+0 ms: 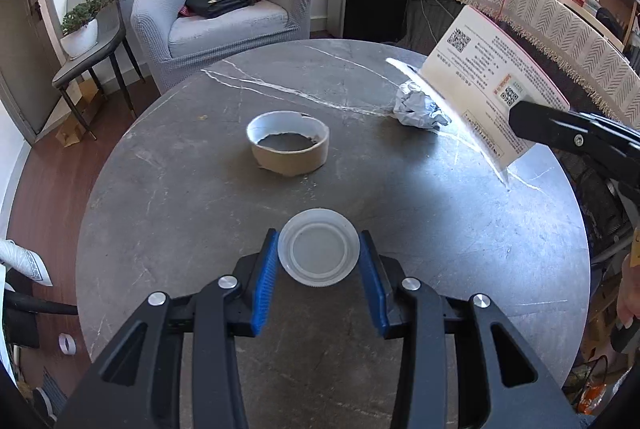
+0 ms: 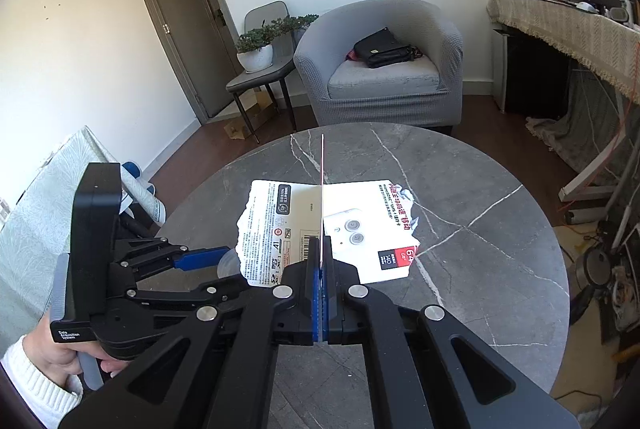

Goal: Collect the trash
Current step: 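Carry the clear lid and barcode card over the green bin with both grippers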

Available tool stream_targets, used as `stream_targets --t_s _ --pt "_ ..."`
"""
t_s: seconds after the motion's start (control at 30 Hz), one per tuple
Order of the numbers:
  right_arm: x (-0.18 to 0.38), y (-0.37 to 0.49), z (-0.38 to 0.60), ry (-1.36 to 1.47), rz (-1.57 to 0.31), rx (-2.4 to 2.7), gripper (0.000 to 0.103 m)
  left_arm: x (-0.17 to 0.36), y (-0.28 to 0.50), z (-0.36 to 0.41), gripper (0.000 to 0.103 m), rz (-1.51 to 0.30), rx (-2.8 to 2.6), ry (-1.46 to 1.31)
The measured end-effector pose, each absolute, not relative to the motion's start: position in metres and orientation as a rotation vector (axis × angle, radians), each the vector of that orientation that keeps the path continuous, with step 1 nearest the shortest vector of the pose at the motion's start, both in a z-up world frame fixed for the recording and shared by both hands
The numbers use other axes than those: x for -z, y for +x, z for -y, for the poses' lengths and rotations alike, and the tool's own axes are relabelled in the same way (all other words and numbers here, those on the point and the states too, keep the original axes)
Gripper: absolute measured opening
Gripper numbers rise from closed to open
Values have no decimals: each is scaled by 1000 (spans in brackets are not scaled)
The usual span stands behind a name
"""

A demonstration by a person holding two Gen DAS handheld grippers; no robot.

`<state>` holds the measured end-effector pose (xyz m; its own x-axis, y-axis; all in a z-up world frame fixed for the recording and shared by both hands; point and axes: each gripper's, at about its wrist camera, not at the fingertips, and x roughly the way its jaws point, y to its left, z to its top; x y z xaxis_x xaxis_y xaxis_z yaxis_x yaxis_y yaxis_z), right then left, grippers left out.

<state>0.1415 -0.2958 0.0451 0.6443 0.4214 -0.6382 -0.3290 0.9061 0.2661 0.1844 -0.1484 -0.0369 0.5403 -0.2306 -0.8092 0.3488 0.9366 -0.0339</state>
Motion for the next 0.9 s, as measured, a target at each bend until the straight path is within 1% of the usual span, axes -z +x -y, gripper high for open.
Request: stream_targets --t_s 0.3,0.53,0.9 --pt "-47 143 245 60 -790 -472 0 23 158 91 42 -913 282 80" --pt "-47 145 198 17 -802 -535 0 13 140 29 42 -896 200 37" --pt "-44 151 120 -47 -821 -626 0 17 116 -64 42 -911 85 -23"
